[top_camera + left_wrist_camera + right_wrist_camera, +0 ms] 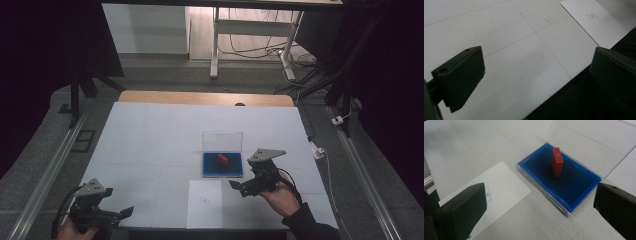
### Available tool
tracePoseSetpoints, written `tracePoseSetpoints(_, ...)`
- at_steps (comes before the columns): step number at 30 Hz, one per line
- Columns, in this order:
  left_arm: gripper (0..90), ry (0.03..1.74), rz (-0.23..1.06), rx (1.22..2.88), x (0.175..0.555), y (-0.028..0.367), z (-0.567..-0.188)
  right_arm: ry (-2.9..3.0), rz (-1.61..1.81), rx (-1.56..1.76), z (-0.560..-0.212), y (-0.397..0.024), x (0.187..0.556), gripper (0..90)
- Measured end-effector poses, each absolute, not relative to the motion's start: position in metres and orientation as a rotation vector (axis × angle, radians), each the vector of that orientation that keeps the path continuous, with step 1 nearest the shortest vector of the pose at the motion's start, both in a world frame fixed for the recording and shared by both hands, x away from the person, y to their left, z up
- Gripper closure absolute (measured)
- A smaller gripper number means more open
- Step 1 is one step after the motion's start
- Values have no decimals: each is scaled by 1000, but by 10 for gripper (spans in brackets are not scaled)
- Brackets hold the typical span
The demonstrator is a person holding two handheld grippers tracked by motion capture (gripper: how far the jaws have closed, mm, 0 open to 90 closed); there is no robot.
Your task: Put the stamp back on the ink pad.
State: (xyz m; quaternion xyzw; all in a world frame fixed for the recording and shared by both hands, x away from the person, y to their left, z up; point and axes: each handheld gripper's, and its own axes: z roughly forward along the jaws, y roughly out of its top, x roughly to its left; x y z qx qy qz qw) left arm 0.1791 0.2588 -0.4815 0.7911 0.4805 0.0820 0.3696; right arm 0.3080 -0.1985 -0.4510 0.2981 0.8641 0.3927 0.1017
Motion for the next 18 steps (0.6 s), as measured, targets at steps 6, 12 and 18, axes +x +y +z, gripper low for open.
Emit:
tracePoseSetpoints(6,1,1234,209,2028,179,259,-482,2531,1164,905,-450,-208,301,0)
tracePoseSetpoints(12,1,1236,209,2028,179,259,-482,2504,1163,923,-447,-220,293,0)
tracePoseSetpoints(18,1,1237,210,2029,179,259,-482,2467,1158,953,-444,-235,283,0)
